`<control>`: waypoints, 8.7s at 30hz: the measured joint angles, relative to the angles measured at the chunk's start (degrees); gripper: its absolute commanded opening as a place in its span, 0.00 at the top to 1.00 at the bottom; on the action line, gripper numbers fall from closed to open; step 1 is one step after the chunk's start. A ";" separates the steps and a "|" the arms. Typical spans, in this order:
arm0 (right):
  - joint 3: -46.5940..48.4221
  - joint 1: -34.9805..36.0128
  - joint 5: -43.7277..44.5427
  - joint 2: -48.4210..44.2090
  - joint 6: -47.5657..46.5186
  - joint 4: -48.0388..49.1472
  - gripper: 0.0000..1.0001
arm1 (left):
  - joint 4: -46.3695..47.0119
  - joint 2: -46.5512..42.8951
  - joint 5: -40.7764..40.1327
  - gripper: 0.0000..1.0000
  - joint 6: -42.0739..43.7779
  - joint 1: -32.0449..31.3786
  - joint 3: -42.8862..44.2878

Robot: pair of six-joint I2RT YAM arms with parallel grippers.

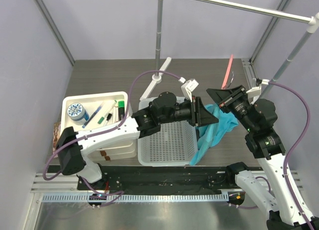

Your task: Remove the t-shirt from the hanger

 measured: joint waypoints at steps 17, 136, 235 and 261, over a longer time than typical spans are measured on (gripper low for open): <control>3.50 -0.15 -1.07 -1.55 -5.09 -3.41 0.41 | -5.51 -1.16 -0.11 1.00 1.55 -0.04 0.72; 35.47 -8.79 34.01 38.49 14.86 4.17 0.28 | -17.07 -29.27 -33.16 0.40 10.49 -11.67 -22.84; 30.64 -7.58 24.20 5.18 -32.57 -22.32 0.00 | -41.20 -14.91 -40.83 1.00 25.94 -4.17 -5.97; 19.54 -1.33 -14.10 12.22 -25.24 -18.05 0.00 | -27.32 -39.63 -30.47 0.22 16.24 -2.84 -21.64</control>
